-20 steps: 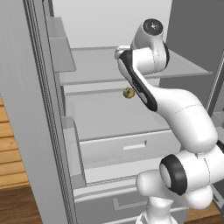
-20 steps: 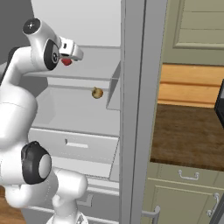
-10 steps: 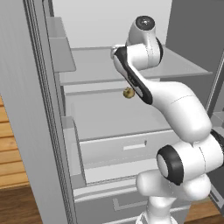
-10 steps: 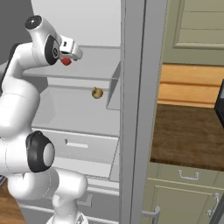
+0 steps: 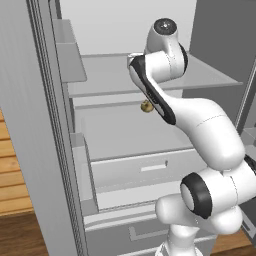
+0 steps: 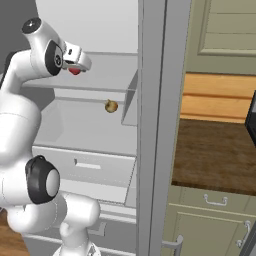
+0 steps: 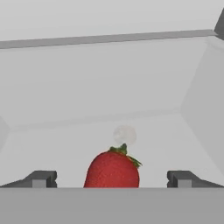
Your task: Take the strawberry from the fridge and place it on top of the pancake, located on the dining counter.
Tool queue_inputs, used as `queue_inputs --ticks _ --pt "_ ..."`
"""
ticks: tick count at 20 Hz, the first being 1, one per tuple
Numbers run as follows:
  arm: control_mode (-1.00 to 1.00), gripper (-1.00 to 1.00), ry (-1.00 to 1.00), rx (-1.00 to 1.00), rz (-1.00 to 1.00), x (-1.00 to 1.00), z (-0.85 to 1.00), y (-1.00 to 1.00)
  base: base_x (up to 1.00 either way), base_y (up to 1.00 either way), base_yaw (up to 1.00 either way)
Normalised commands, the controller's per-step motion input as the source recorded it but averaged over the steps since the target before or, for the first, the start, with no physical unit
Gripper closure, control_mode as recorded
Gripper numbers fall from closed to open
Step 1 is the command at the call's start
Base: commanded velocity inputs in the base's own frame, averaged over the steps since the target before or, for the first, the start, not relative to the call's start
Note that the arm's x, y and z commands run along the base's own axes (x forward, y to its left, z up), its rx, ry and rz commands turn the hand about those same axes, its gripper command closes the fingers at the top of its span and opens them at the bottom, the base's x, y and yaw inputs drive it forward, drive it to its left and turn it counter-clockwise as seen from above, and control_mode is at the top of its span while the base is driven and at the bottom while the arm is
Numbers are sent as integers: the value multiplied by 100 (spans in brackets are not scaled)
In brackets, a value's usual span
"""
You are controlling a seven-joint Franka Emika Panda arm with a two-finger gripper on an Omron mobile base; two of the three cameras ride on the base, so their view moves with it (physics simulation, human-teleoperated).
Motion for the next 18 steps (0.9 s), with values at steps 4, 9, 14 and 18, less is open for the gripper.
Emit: queue_inputs --ticks 4,9,14,18 --pt "-100 -100 0 0 0 0 -7 0 0 0 0" --pt "-100 -100 0 0 0 14 0 0 0 0 0" --pt "-100 -100 1 0 0 13 -6 0 0 0 0" --pt "-100 -100 2 0 0 0 -10 0 0 0 0"
